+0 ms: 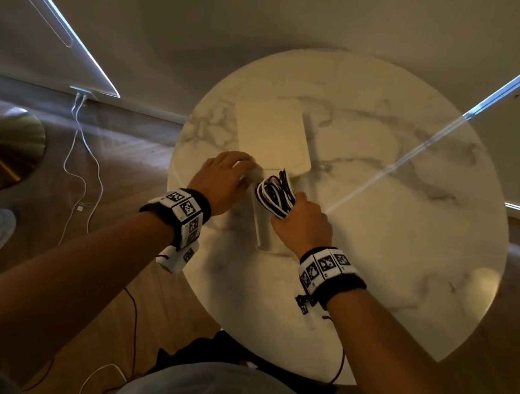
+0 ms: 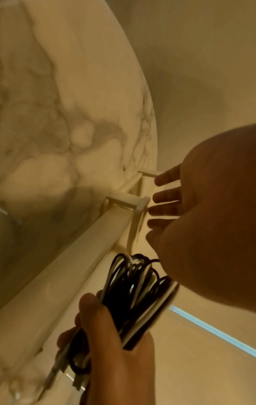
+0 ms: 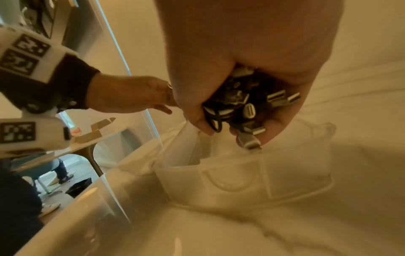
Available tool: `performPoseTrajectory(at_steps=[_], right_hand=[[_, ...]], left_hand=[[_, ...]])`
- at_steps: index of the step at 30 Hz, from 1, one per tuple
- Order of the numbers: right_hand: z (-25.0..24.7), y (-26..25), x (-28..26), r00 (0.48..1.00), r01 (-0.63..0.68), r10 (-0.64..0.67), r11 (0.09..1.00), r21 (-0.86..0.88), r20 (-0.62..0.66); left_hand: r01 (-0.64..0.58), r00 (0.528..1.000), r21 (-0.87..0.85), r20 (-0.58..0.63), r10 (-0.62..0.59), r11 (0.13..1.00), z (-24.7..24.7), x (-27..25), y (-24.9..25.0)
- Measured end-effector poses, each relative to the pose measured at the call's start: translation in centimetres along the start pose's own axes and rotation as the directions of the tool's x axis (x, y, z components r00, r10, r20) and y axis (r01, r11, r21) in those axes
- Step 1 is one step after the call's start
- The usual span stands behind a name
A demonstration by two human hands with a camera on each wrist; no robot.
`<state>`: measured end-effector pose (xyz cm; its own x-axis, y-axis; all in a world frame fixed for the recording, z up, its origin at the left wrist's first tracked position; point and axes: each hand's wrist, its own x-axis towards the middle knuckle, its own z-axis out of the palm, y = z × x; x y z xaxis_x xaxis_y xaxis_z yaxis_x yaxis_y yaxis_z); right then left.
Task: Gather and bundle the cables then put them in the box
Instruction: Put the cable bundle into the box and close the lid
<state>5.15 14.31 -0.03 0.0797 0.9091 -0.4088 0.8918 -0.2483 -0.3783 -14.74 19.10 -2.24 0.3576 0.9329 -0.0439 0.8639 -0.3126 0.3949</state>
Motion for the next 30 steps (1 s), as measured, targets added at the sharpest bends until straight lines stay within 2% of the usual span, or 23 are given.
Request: performPoseTrajectory(at_steps=[6, 10, 15, 19, 25, 28, 30], right_hand=[[0.9, 0.5, 0.1, 0.999, 0.008, -0.010, 0.999, -0.045, -0.049], [0.7, 0.7, 0.0, 0.997, -0.005, 0.003, 1.000, -0.018, -0.081], [0.0, 1.4, -0.7, 0.993, -0.012, 0.005, 0.998, -0.059, -0.117], [0.0, 2.1, -1.2, 0.998, -0.009, 0.000, 0.988, -0.156, -0.061], [-0.2, 1.5, -0.4, 0.999, 0.033, -0.028, 0.973, -0.227, 0.024], [-0.6, 1.0, 0.7, 0.999, 0.027, -0.017, 0.970, -0.241, 0.041], [-0.7, 0.7, 1.2, 0.999, 0.025, -0.018, 0.967, -0.254, 0.032]], left_hand=[[-0.122, 0.992, -0.257, -0.027, 0.119, 0.959, -0.5, -0.5, 0.7], [-0.192, 0.978, -0.257, 0.027, 0.206, 0.947, -0.2, -0.6, 1.0], [-0.114, 0.989, -0.327, 0.053, 0.139, 0.938, 0.2, 0.0, 1.4], [-0.109, 0.988, -0.321, 0.065, 0.137, 0.941, 0.7, 0.2, 2.0], [-0.021, 1.000, -0.311, -0.019, 0.015, 0.950, 1.4, -0.3, 2.1], [0.172, 0.985, -0.315, 0.023, -0.173, 0.933, 1.6, -0.8, 2.4], [0.297, 0.955, -0.305, 0.113, -0.275, 0.905, 1.6, -1.2, 2.5]])
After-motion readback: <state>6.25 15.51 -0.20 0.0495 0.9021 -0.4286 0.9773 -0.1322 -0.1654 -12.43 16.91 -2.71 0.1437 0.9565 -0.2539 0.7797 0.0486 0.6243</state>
